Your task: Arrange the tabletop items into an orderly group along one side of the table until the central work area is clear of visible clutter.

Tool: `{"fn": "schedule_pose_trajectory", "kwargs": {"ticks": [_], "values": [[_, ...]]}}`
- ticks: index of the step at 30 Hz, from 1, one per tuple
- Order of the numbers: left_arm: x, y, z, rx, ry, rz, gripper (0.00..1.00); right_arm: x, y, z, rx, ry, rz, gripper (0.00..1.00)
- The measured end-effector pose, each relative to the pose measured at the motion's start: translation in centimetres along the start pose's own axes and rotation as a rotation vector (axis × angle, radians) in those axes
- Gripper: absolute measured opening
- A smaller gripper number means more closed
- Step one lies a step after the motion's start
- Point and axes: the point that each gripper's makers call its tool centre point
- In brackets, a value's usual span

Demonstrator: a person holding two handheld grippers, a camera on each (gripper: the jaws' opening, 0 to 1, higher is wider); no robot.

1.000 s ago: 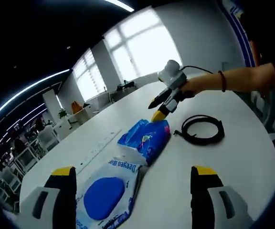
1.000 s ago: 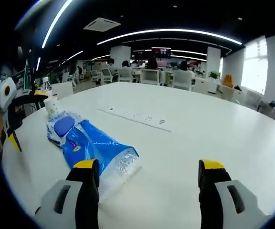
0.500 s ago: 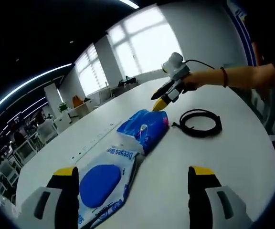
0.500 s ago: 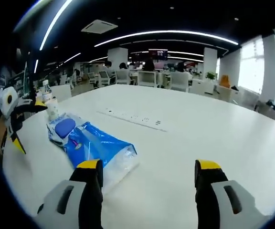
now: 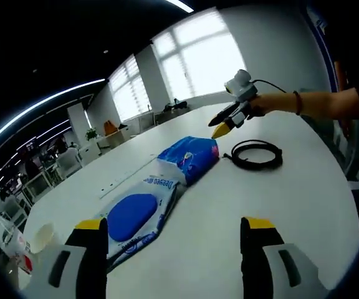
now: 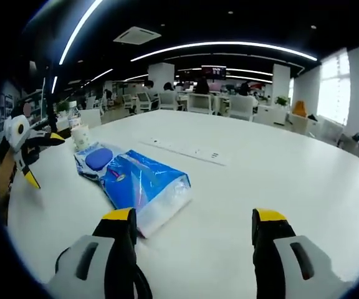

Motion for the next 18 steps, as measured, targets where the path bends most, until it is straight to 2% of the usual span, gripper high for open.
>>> {"fn": "schedule_pose_trajectory", "kwargs": {"ticks": [2,8,12,18], "values": [[0.1,0.3,-0.7,0.005,-0.005,-0.015,0.86,-0.2,0.3,-0.1,-0.01,-0.006,-0.004,0.72],[0.4,2.2,-2.4,-0.033,-0.031,-0.008,0.84,-0.7,1.1,-0.4,-0.029,-0.015,-0.023,0.72],[0.7,2.7,-3.0,-0.023,-0.028,-0.039,0.83,-1.1,1.2,-0.3,-0.028,-0.03,-0.016,0.71],[0.4,3.5,-3.3,-0.041,-0.043,-0.05,0.81,-1.7,1.8,-0.4,-0.043,-0.046,-0.022,0.69]]}}
Point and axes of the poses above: the point that each gripper's makers call its tool centre point, and the gripper's own axes: z roughly forward along the fingers, x roughly to its right, y roughly out of its underside, and after that the axes turned 6 degrees about -y, right-handed
